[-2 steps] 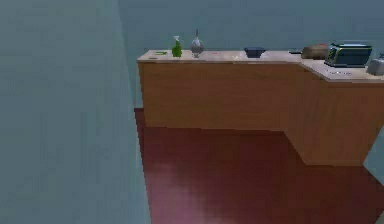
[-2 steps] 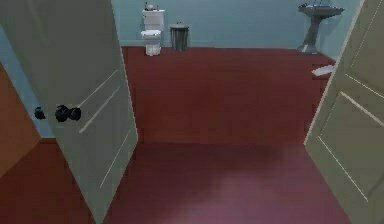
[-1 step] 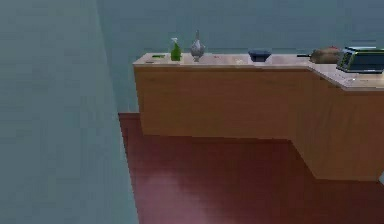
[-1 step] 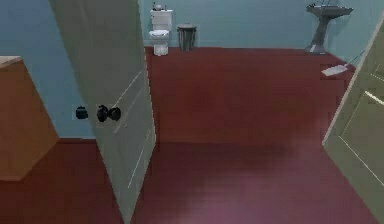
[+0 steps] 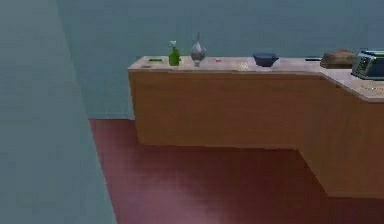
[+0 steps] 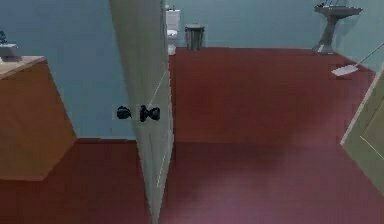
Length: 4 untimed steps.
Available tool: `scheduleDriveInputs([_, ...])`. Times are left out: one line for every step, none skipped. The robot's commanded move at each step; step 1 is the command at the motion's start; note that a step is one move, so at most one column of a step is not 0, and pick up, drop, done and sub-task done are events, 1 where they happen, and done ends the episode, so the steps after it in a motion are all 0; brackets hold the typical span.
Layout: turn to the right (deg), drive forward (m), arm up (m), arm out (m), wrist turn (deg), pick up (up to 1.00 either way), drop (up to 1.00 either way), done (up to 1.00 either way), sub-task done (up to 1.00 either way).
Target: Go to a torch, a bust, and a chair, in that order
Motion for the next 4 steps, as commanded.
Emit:
scheduleDriveInputs([45.0,0.00,0.00,0.00,0.0,0.00,0.00,0.00,0.00])
scheduleDriveInputs([45.0,0.00,0.00,0.00,0.0,0.00,0.00,0.00,0.00])
scheduleDriveInputs([0.0,0.20,0.00,0.00,0.0,0.00,0.00,0.00,0.00])
scheduleDriveInputs([-45.0,0.00,0.00,0.00,0.0,0.00,0.00,0.00,0.00])
